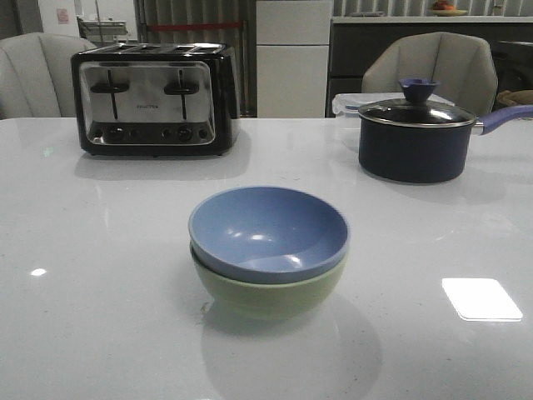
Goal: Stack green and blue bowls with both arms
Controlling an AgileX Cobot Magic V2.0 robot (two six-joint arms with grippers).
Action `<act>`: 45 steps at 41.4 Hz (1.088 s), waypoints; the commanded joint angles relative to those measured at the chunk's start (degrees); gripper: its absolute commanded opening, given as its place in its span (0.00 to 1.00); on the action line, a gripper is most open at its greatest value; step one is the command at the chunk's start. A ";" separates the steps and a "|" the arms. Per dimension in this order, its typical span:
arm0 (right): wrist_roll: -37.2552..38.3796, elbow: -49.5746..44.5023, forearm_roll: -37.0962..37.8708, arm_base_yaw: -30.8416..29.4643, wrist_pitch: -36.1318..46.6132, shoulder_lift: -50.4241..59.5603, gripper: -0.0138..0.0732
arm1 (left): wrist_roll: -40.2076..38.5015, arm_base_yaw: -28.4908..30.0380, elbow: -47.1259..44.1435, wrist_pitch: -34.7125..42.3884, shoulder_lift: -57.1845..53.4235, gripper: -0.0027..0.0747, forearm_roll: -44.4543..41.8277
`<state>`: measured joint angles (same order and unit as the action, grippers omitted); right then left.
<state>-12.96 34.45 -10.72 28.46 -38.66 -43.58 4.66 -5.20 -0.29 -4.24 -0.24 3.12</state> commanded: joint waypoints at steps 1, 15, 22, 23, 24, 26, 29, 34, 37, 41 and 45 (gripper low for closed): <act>-0.67 1.54 -0.23 -0.01 3.26 0.22 0.22 | -0.40 -1.21 -0.14 7.50 -1.21 0.15 0.53; -0.67 1.54 -0.23 -0.01 3.20 0.22 0.22 | -0.40 -2.03 -0.14 7.40 -1.21 0.15 0.53; -0.67 1.54 -0.23 -0.01 3.20 0.22 0.22 | -0.40 0.13 -0.14 7.40 -1.21 0.15 0.53; -0.67 1.54 -0.23 -0.01 3.20 0.22 0.22 | -0.40 0.48 -0.14 7.40 -1.21 0.15 0.53; -0.67 1.54 -0.23 -0.01 3.20 0.22 0.22 | -0.40 0.78 -0.14 7.40 -1.21 0.15 0.53; -0.67 1.54 -0.23 -0.01 3.20 0.22 0.22 | -0.40 0.82 -0.14 7.40 -1.21 0.15 0.53; -0.67 1.54 -0.23 -0.01 3.20 0.22 0.22 | -0.40 0.82 -0.14 7.40 -1.10 0.15 0.53; -0.67 1.54 -0.23 -0.01 3.20 0.22 0.22 | -0.40 0.82 -0.14 7.40 -1.10 0.15 0.53; -0.67 1.54 -0.23 -0.01 3.20 0.22 0.22 | -0.40 0.82 -0.14 7.40 -1.10 0.15 0.53; -0.67 1.54 -0.23 -0.01 3.20 0.22 0.22 | -0.40 0.82 -0.14 7.40 -1.10 0.15 0.53; -0.67 1.54 -0.23 -0.01 3.20 0.22 0.22 | -0.40 0.82 -0.14 7.40 -1.10 0.15 0.53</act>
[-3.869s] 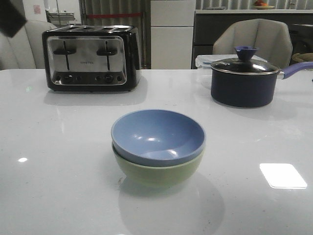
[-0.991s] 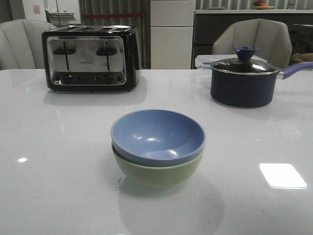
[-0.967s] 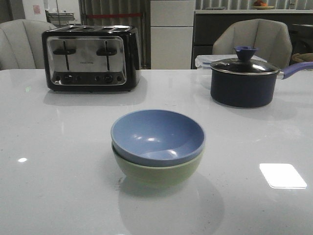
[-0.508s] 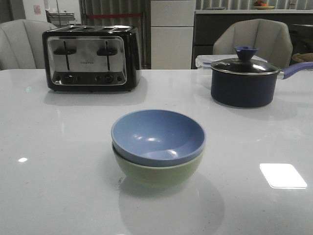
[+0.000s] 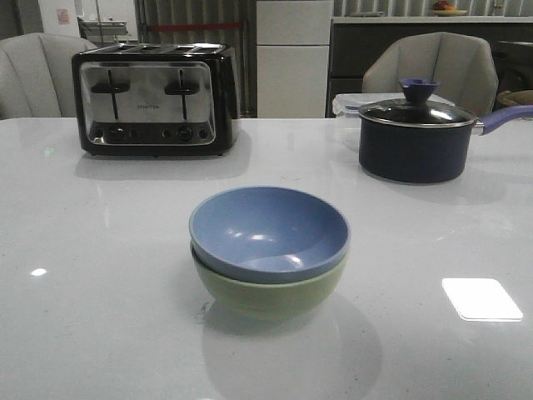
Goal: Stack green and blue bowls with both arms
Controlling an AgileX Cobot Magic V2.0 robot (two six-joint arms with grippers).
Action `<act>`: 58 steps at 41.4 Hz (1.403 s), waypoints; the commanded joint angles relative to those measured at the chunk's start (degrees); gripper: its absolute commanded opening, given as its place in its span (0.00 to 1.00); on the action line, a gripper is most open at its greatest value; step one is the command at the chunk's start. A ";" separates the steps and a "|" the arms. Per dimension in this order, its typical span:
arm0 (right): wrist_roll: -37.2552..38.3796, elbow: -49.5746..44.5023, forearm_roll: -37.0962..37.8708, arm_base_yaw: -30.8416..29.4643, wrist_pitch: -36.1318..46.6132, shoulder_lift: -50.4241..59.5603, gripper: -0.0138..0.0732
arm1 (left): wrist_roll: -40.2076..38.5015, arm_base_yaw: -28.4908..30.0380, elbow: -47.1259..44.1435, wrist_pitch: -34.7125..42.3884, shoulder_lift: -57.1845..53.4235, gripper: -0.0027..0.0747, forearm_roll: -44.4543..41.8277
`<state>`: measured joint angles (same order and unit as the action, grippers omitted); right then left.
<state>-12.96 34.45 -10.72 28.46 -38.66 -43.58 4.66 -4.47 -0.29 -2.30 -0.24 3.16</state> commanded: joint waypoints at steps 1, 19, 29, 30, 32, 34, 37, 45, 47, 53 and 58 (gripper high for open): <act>-0.67 1.54 -0.23 -0.01 3.20 0.22 0.22 | -0.40 0.09 -0.14 5.46 -1.10 0.15 0.49; -0.67 -7.94 0.32 -14.15 13.02 17.09 0.22 | -0.40 0.09 -0.14 5.46 -1.10 0.15 0.49; -0.67 -22.73 0.32 -25.18 28.07 34.64 0.22 | -0.40 0.09 -0.14 5.46 -1.10 0.15 0.49; -0.67 -24.26 0.32 -25.81 29.36 35.74 0.22 | -0.40 0.09 -0.14 5.46 -1.10 0.15 0.49; -0.67 -26.44 0.32 -26.46 31.20 38.04 0.22 | -0.40 0.09 -0.14 5.46 -1.10 0.15 0.49; -0.67 -28.95 0.32 -26.66 33.49 39.88 0.22 | -0.40 0.09 -0.14 5.46 -1.10 0.15 0.49; -0.67 -31.74 0.32 -26.66 36.11 41.61 0.22 | -0.40 0.09 -0.14 5.46 -1.10 0.15 0.49; -0.67 -35.86 -0.11 -28.82 38.66 45.38 0.22 | -0.40 0.09 -0.14 5.46 -1.10 0.15 0.49; -0.67 -35.86 -0.33 -29.23 38.66 45.24 0.22 | -0.40 0.09 -0.14 5.46 -1.10 0.15 0.49; -0.67 -35.86 -0.33 -29.35 38.66 45.29 0.22 | -0.40 0.09 -0.14 5.46 -1.10 0.15 0.49; -0.67 -35.86 -0.33 -29.32 39.04 45.29 0.22 | -0.40 0.09 -0.14 5.46 -1.10 0.15 0.49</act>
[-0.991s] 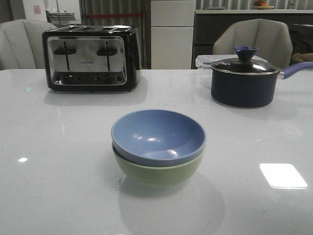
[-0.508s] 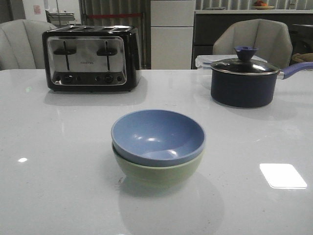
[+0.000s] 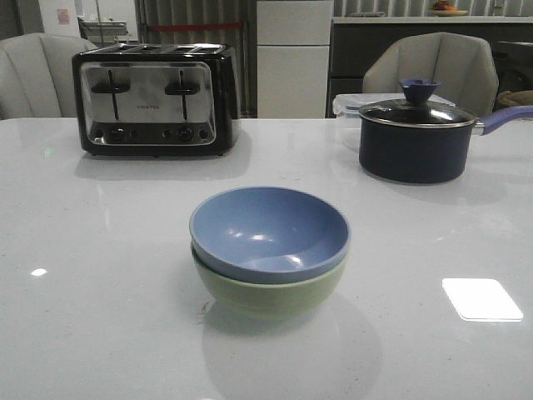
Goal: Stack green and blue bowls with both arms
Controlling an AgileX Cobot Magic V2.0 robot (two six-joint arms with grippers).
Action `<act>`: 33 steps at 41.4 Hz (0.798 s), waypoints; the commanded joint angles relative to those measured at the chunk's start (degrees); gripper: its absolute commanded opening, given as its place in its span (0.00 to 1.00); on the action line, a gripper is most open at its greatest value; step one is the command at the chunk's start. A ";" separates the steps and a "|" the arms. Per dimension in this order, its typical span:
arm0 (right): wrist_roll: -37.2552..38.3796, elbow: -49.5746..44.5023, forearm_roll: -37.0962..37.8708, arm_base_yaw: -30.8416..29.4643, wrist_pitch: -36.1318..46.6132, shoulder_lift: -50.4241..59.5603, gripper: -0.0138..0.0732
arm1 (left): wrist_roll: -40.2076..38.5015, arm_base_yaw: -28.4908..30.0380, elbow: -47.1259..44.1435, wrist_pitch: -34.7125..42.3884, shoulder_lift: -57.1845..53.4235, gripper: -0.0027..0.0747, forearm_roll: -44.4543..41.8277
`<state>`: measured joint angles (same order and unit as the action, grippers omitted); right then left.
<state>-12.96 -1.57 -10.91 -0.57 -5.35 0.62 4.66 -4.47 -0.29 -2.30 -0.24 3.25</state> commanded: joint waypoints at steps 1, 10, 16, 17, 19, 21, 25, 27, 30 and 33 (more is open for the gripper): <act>-0.67 0.15 -0.14 -0.29 5.90 1.09 0.22 | -0.40 0.09 -0.14 5.46 -1.10 0.15 0.39; 11.29 0.15 7.44 -0.29 8.82 1.13 0.22 | -0.40 0.09 -0.14 5.46 -1.10 0.15 0.39; 18.54 0.15 14.59 -0.29 8.56 1.13 0.22 | -0.40 0.09 -0.14 5.46 -1.10 0.15 0.39; 18.54 0.15 14.53 -0.29 8.46 1.13 0.22 | -0.40 0.09 -0.14 5.46 -1.10 0.15 0.39; 18.54 0.15 14.13 -0.29 8.29 1.13 0.22 | -0.40 0.09 -0.14 5.46 -1.10 0.15 0.39; 18.41 0.15 13.48 -0.29 8.17 1.13 0.22 | -0.40 0.09 -0.14 5.46 -1.10 0.15 0.39; 16.55 0.09 10.91 -0.29 7.98 1.13 0.22 | -0.40 0.09 -0.14 5.46 -1.10 0.15 0.39; 16.32 0.09 10.91 -0.29 7.98 1.13 0.22 | -0.40 0.09 -0.14 5.46 -1.10 0.15 0.39; 16.06 0.09 10.91 -0.29 7.59 1.13 0.22 | -0.40 0.09 -0.14 5.46 -1.10 0.15 0.39; 15.93 0.09 10.91 -0.29 5.99 1.13 0.22 | -0.40 0.09 -0.14 5.46 -1.10 0.15 0.39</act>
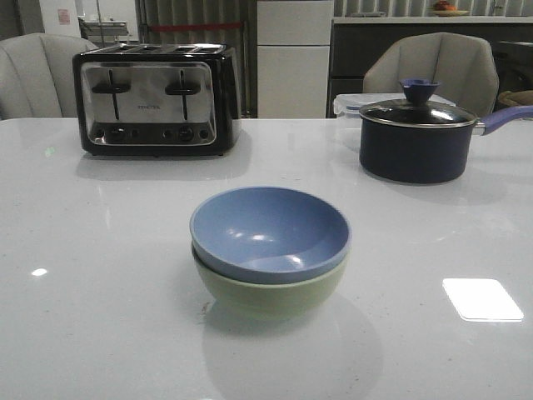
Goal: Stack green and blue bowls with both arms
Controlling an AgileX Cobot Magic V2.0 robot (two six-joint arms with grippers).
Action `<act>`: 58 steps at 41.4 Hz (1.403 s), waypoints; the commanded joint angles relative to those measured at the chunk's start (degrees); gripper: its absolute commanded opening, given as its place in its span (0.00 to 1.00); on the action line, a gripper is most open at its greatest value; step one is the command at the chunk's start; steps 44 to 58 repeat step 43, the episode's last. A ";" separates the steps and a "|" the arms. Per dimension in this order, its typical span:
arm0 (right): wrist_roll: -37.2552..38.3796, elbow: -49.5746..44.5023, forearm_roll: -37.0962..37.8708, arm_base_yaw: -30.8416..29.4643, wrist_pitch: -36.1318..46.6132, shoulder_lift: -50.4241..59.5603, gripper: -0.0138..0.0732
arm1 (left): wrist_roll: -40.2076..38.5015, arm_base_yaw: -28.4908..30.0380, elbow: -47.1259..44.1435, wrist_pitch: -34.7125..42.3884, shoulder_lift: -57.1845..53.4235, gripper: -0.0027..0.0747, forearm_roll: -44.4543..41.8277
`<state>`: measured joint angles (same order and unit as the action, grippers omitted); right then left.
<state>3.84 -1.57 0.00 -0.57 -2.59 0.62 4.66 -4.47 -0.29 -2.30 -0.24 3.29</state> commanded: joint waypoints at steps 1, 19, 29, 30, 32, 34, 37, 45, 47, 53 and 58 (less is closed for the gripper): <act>-0.87 0.09 0.00 -0.29 3.02 1.13 0.22 | -0.40 0.09 -0.14 5.46 -1.10 0.15 0.35; -1.81 0.09 0.00 -0.29 5.95 1.13 0.22 | -0.40 0.09 -0.14 5.46 -1.10 0.15 0.35; -1.81 0.09 0.00 -0.29 7.73 1.13 0.22 | -0.40 0.09 -0.14 5.46 -1.10 0.15 0.35; -1.81 0.09 0.00 -0.29 7.73 1.13 0.22 | -0.40 0.09 -0.14 5.46 -1.10 0.15 0.35; -1.81 0.09 0.00 -0.29 7.73 1.13 0.22 | -0.40 0.09 -0.14 5.46 -1.10 0.15 0.35; -1.81 0.09 0.00 -0.29 7.73 1.13 0.22 | -0.40 0.09 -0.14 5.46 -1.10 0.15 0.35; -1.81 0.09 0.00 -0.29 7.73 1.13 0.22 | -0.40 0.09 -0.14 5.46 -1.10 0.15 0.35; -1.81 0.09 0.00 -0.29 7.73 1.13 0.22 | -0.40 0.09 -0.14 5.46 -1.10 0.15 0.35; -1.81 0.09 0.00 -0.29 7.73 1.13 0.22 | -0.40 0.09 -0.14 5.46 -1.10 0.15 0.35; -1.81 0.09 0.00 -0.29 7.73 1.13 0.22 | -0.40 0.09 -0.14 5.46 -1.10 0.15 0.35; -1.81 0.09 0.00 -0.29 7.73 1.13 0.22 | -0.40 0.09 -0.14 5.46 -1.10 0.15 0.35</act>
